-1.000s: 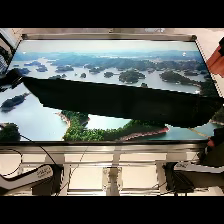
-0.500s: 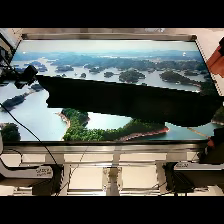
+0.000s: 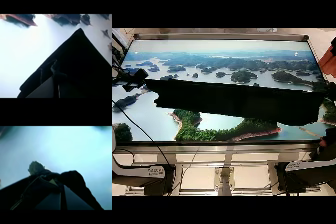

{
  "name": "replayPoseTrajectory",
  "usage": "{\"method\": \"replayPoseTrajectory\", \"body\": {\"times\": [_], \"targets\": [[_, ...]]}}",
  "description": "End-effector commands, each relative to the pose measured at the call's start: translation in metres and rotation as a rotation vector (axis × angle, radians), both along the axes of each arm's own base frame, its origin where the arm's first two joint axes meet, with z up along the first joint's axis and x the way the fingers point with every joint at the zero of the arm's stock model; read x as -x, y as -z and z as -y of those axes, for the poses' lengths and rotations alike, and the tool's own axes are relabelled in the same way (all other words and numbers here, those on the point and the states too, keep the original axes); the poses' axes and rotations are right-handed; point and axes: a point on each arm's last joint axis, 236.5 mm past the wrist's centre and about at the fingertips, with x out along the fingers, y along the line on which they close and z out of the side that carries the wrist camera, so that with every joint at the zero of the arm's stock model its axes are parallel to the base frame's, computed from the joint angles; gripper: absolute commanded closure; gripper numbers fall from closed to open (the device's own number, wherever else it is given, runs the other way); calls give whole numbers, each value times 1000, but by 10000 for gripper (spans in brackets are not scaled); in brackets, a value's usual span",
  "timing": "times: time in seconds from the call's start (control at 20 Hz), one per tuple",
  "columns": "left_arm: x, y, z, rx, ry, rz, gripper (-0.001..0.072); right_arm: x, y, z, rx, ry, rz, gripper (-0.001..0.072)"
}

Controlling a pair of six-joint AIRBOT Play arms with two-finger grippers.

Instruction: Fold the clothes and pants, and hang the long-sleeved shirts on hangers.

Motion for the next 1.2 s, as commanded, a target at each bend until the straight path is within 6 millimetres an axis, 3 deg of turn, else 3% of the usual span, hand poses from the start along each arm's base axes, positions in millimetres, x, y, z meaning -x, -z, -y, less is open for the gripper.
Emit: {"method": "replayPoseTrajectory", "body": {"times": [0.0,0.15,0.2,0.3,0.35,0.4,0.45,0.65,0.85,0.95,1.05,1.15], "targets": [[-17,-5,-10,-27,-27,74,688,-28,10,2,-6,97,53,687],[-32,0,-10,-36,-31,113,686,-40,29,-1,-18,106,49,686],[-36,5,-8,-37,-27,116,666,-42,40,-6,-32,97,31,656],[-43,16,-2,-34,-15,112,590,-45,57,-18,-60,73,-4,357],[-45,20,2,-32,-6,106,477,-46,59,-21,-61,67,-6,297],[-46,22,5,-35,3,104,282,-48,56,-22,-58,64,0,297],[-46,22,5,-36,6,103,232,-49,52,-22,-64,68,0,299],[-30,21,12,-63,89,40,227,-47,19,-25,-74,35,-28,299],[21,39,6,-12,135,-159,227,-39,-17,-34,-44,-101,-48,299],[54,52,-2,37,152,-278,227,-29,-25,-42,-37,-178,-69,300],[80,59,-8,87,168,-359,172,-18,-25,-52,-54,-239,-106,299],[88,61,-8,137,184,-368,122,-8,-23,-60,-89,-258,-146,299]]}}
